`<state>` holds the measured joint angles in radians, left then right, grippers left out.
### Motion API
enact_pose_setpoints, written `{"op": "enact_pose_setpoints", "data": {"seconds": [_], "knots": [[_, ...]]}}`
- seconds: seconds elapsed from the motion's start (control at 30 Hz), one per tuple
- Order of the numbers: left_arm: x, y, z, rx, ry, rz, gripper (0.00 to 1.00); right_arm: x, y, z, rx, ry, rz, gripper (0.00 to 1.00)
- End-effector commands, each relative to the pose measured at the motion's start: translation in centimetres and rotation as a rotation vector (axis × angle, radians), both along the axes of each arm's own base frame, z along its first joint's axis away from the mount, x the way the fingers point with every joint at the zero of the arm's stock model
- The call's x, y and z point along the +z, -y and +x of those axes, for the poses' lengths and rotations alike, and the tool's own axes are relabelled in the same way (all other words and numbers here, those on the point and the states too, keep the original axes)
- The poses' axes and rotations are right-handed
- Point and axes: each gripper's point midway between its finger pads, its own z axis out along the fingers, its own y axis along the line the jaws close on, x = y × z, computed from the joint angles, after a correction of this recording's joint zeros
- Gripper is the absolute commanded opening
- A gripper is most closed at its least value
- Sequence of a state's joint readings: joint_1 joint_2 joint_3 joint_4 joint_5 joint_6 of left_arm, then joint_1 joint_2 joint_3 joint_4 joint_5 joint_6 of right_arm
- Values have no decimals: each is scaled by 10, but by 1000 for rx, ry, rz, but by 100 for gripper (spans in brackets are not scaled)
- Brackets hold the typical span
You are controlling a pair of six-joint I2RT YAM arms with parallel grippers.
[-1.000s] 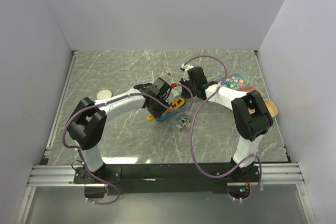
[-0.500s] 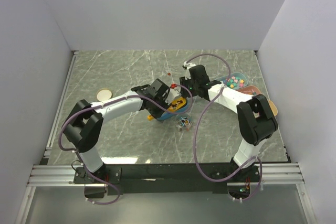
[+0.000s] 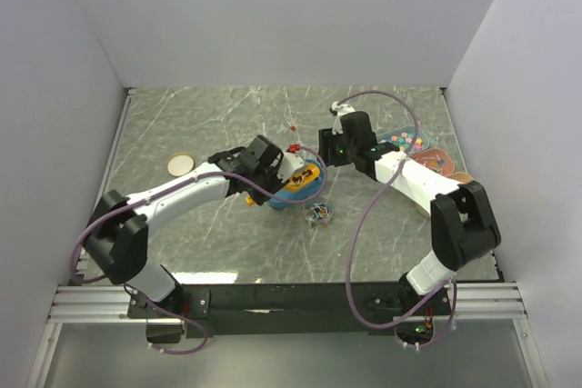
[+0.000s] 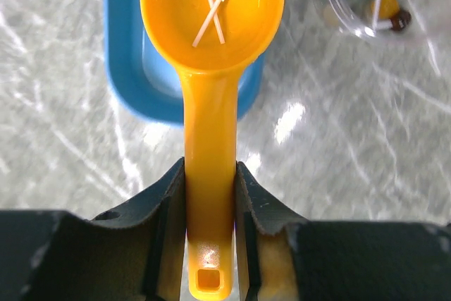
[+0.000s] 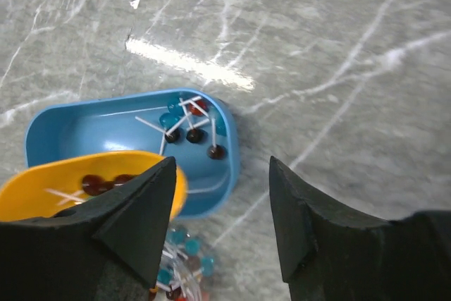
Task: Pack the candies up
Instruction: Scoop the fake candies from the storage box, then place the fake candies in the packing bottle.
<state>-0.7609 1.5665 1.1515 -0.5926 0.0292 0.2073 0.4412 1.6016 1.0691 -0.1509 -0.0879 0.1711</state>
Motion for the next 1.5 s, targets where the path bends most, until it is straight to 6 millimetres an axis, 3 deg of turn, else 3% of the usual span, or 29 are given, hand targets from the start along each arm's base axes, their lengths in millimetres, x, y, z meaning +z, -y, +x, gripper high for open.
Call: {"op": "enact_pose_setpoints", "data": {"seconds": [0.0, 0.33, 0.5, 0.63, 1.47], "knots": [[33, -9, -3, -71, 89, -9, 1, 32, 17, 2, -79, 76, 38, 63], [66, -27, -41, -260, 139, 65, 1, 43, 58, -16, -216, 102, 71, 72], [64, -34, -59, -317, 123, 213, 1, 46, 72, -23, -258, 124, 74, 73], [69, -28, -65, -337, 123, 283, 1, 44, 77, -28, -262, 128, 80, 74], [72, -12, -51, -324, 234, 657, 1, 28, 94, -47, -283, 132, 79, 75]]}}
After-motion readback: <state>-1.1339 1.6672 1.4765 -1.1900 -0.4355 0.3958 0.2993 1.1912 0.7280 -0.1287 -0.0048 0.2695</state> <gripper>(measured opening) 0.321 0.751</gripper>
